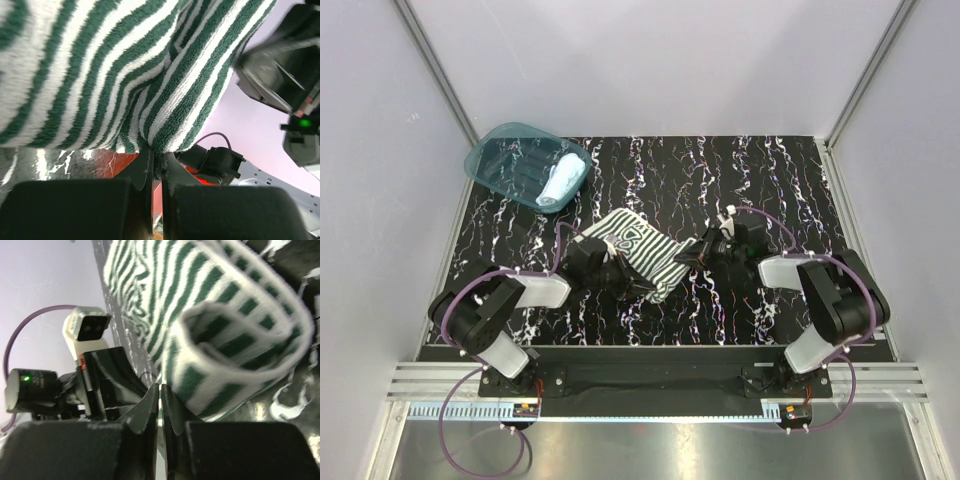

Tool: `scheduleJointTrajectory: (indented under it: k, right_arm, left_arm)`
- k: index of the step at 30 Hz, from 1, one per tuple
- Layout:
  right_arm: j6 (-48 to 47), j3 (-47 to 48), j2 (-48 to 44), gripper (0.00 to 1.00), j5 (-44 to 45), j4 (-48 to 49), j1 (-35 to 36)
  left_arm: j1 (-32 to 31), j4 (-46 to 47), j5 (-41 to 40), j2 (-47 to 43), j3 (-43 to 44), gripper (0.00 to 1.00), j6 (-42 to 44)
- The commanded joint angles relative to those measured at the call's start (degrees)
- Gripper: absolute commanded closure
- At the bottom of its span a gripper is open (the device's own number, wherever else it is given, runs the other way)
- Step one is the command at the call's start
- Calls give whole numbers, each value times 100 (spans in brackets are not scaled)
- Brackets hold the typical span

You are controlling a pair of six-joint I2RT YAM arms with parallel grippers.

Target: Roll the towels

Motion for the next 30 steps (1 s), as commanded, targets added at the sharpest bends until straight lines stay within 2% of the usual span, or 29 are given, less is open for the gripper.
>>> scheduleJointTrajectory:
  k: [1,9,15,18,19,20,21,22,23,26,30]
  right_arm:
    - [63,102,467,89,-147,906,29]
    - [238,243,1856,87,-147,1855,37]
    - [54,409,2130,83,-33,1699,29]
    - [-156,497,2025,83,55,1322,37]
    - [-218,524,1929,83,90,1216,46]
    - [-280,541,1884,83,108,997,46]
    - [-385,576,1849,83,134,899,64]
    - [-447,594,1814,83,187,794,72]
    - [-491,620,1753,83,205,706,90]
    - [-640,700,1691,83,284,416,169]
    - [-693,796,1682,84,380,283,301]
  left_arm:
    - [116,-49,205,29,-104,100,-4]
    - [230,-84,249,99,-464,100,120]
    - [248,-58,135,91,-868,100,295]
    - [248,-556,-49,-110,-922,98,619]
    - [248,-803,-137,-207,-878,94,777]
    - [239,-1110,-364,-330,-799,79,1188]
    - [222,-1878,-523,-610,-694,65,1427]
    - [195,-2312,-724,-769,-432,57,1664]
    - [151,-2708,-1170,-936,-334,44,2014]
    - [133,-3669,-1700,-1517,-96,29,2377]
    - [-138,-4863,-2507,-2123,413,28,2799]
